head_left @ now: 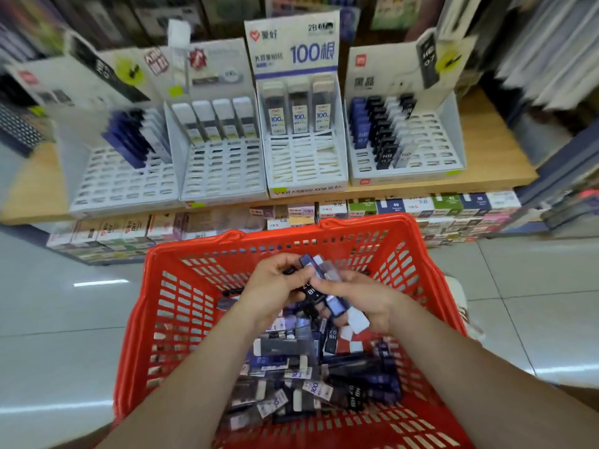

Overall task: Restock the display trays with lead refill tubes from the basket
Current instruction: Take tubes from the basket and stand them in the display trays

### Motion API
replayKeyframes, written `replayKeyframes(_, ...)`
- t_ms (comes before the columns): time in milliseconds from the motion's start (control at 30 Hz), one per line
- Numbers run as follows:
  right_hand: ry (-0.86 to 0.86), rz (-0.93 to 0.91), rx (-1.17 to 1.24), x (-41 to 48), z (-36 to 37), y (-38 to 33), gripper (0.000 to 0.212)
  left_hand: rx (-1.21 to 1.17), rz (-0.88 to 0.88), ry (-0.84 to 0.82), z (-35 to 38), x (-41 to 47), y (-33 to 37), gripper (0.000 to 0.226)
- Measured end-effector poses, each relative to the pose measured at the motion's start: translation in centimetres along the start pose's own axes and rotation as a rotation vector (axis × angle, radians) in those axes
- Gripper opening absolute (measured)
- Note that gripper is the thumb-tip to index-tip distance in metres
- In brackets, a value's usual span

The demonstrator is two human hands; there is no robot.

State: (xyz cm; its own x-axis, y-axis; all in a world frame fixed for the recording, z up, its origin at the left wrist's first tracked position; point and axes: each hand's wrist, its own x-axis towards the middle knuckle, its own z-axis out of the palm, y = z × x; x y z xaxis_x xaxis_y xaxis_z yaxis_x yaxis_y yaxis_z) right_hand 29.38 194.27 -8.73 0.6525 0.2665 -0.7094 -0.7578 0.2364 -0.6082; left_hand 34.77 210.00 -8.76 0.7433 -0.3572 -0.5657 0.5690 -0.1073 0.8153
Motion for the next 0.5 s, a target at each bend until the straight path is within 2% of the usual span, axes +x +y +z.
replayKeyframes(167, -0.004, -0.133, 0.121, -2.3, 1.6, -3.1, 0.027, -0.125, 0.125, -0.025, -0.2, -2.7, 4.9, 0.022)
replayKeyframes(300, -0.012, -0.275, 0.115, -3.8, 2.4, -6.4, 0.021, -0.106, 0.298, 0.099, -0.1, -4.0, 8.8, 0.013)
replayKeyframes(367, 0.035, -0.344, 0.196, -4.2, 2.7, -7.9, 0.029, -0.101, 0.366, 0.162, 0.0, -4.4, 10.5, 0.007)
replayKeyframes(433, 0.091, -0.435, 0.356, -4.2, 2.8, -9.2, 0.048, -0.055, 0.401, 0.206, 0.2, -4.7, 11.8, 0.007)
replayKeyframes(500, 0.134, -0.540, 0.423, -4.1, 3.0, -10.5, 0.042, 0.044, 0.400, 0.196, 0.6, -4.8, 12.5, 0.008)
